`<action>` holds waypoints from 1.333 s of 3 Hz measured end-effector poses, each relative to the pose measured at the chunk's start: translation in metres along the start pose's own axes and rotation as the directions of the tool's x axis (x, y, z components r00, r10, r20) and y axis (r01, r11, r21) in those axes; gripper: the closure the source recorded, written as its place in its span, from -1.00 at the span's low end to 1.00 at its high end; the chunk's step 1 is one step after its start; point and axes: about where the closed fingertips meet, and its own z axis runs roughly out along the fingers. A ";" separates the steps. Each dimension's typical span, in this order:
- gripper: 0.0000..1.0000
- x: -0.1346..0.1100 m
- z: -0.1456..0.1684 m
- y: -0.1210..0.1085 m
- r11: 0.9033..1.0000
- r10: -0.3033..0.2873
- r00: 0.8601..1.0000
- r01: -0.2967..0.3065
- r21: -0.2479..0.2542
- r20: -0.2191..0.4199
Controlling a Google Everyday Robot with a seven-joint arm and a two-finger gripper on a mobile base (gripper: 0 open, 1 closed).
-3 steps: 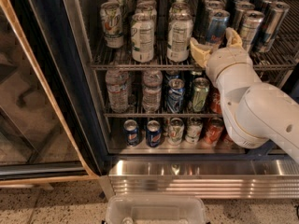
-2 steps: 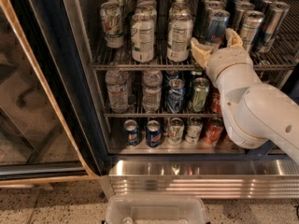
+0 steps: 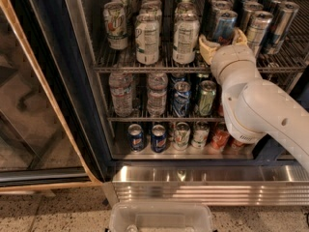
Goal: Pick redbull can from top shelf of fridge
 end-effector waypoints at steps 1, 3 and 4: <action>-0.14 0.001 0.002 -0.001 1.000 -0.001 1.000 0.001 0.005 -0.002; 0.12 0.004 0.005 -0.004 1.000 -0.004 1.000 0.004 0.026 -0.017; 0.63 0.004 0.005 -0.004 1.000 -0.004 1.000 0.004 0.026 -0.017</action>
Offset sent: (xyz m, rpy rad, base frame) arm 0.0075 -0.0073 -0.0044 -0.0011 0.0121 -0.0314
